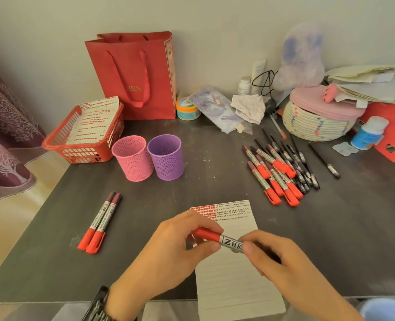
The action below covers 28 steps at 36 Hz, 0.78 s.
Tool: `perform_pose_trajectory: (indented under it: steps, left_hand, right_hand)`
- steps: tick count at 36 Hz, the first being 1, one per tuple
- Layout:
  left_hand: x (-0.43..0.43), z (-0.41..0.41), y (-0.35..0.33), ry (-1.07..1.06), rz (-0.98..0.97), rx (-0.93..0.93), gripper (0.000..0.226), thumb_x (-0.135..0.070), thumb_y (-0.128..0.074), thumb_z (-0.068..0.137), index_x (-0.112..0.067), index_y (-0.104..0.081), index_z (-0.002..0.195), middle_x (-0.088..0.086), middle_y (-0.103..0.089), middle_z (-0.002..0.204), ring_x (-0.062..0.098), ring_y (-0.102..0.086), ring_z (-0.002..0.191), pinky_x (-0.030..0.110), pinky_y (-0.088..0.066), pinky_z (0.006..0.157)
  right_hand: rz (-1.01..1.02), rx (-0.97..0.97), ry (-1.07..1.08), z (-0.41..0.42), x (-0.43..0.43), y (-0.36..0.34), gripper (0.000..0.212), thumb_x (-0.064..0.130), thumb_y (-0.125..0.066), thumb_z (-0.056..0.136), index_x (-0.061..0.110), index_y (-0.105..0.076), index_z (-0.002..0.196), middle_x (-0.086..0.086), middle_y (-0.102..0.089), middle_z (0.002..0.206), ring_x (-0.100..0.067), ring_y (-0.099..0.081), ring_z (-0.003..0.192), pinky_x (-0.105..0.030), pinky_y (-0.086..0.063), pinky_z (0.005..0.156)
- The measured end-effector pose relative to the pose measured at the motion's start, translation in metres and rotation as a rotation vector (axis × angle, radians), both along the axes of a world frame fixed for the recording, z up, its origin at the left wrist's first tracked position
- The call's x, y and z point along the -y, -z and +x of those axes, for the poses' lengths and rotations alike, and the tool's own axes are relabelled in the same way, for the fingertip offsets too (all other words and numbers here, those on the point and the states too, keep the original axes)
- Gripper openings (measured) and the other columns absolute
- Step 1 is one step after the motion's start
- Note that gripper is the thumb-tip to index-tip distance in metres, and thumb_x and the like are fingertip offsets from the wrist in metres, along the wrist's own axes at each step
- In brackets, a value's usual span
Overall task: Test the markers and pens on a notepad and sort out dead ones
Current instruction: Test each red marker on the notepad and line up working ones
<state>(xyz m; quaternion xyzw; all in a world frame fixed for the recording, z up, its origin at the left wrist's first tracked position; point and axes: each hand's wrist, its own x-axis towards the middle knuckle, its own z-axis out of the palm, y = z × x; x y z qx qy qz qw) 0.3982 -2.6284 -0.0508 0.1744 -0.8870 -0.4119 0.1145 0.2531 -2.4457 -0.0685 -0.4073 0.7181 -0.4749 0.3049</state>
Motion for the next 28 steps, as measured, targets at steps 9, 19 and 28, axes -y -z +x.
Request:
perform_pose_trajectory:
  steps: [9, 19, 28]
  left_hand:
    - [0.002, -0.013, 0.0, -0.153, 0.85, -0.483, 0.044, -0.042, -0.07, 0.079, -0.019, -0.069, 0.116, 0.01, -0.071, 0.109, 0.031, -0.066, 0.104, 0.038, -0.053, 0.086]
    - [-0.015, -0.05, -0.021, -0.349, 1.483, -0.735, 0.038, -0.04, -0.052, 0.096, -0.02, -0.044, 0.065, -0.01, -0.019, 0.047, 0.005, -0.014, 0.036, 0.019, -0.014, 0.032]
    - [-0.021, -0.053, -0.02, -0.394, 1.474, -0.699, 0.04, -0.036, -0.051, 0.098, -0.023, -0.038, 0.063, -0.011, -0.017, 0.046, 0.003, -0.015, 0.032, 0.017, -0.017, 0.028]
  right_hand:
    - [-0.172, 0.561, 0.115, 0.031, 0.021, 0.011, 0.032, 0.04, -0.056, 0.089, 0.016, -0.077, 0.09, 0.003, -0.03, 0.056, -0.01, -0.02, 0.046, -0.019, -0.021, 0.042]
    - [-0.209, 0.652, 0.304, 0.07, 0.034, 0.012, 0.029, 0.045, -0.06, 0.085, 0.019, -0.074, 0.081, 0.009, -0.03, 0.048, -0.006, -0.022, 0.037, -0.015, -0.022, 0.038]
    - [-0.228, 0.254, 0.493, 0.089, 0.032, 0.004, 0.029, 0.051, -0.054, 0.087, 0.028, -0.07, 0.079, 0.012, -0.042, 0.05, -0.008, -0.033, 0.049, -0.024, -0.029, 0.051]
